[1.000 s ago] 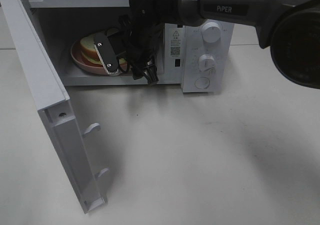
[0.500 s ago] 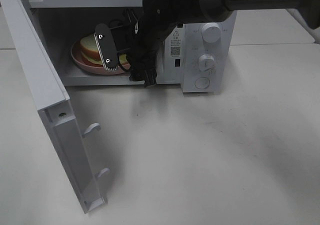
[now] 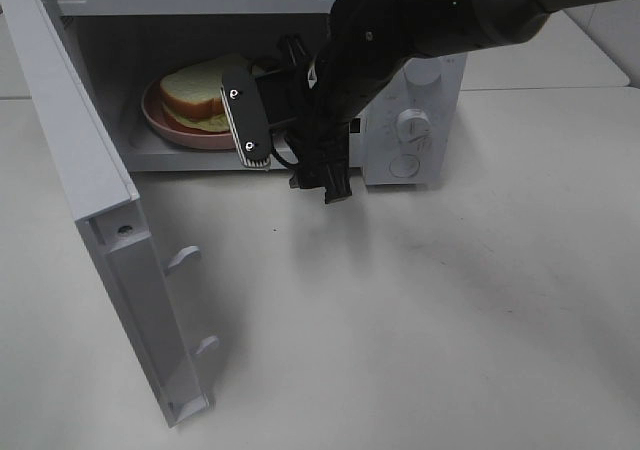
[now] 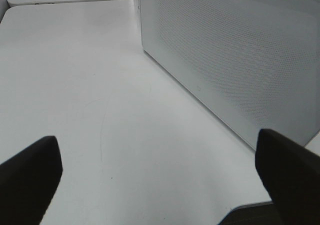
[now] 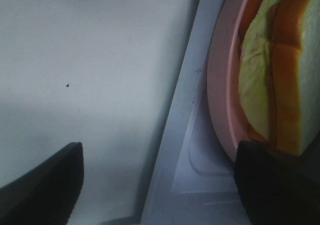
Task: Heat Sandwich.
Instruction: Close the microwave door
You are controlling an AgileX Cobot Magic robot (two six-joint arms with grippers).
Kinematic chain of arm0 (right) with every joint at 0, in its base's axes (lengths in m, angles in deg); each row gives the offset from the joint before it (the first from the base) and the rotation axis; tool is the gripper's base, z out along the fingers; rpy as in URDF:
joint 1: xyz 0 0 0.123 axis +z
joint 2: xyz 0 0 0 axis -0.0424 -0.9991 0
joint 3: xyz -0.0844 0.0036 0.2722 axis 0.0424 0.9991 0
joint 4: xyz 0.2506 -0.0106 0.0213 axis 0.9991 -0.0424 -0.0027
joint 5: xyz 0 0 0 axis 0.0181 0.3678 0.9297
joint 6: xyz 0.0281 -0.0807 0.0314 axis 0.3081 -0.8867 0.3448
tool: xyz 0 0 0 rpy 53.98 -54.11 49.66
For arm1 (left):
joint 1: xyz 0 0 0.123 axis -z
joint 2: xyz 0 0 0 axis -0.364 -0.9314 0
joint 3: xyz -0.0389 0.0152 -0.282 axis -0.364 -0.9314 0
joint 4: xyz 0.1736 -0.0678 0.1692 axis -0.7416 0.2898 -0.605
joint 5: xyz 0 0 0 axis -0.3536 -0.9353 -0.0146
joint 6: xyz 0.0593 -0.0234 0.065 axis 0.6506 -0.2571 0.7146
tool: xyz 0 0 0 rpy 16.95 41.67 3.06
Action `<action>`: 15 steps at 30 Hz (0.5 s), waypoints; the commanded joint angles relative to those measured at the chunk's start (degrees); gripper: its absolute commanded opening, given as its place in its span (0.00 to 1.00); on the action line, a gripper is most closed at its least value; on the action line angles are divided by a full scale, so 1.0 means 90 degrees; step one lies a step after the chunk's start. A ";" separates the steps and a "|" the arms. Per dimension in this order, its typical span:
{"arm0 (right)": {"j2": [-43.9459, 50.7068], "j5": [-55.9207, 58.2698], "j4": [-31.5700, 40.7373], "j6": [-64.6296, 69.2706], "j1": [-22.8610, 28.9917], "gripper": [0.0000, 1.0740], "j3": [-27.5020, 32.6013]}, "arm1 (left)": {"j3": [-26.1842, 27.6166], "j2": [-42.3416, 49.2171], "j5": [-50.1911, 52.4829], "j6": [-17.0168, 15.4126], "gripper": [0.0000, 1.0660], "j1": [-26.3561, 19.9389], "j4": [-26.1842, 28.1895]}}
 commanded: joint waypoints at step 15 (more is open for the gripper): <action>0.1483 -0.0095 -0.0032 0.0713 0.0013 0.71 0.1757 | -0.0013 0.0153 0.0095 -0.0013 0.97 0.0013 0.0038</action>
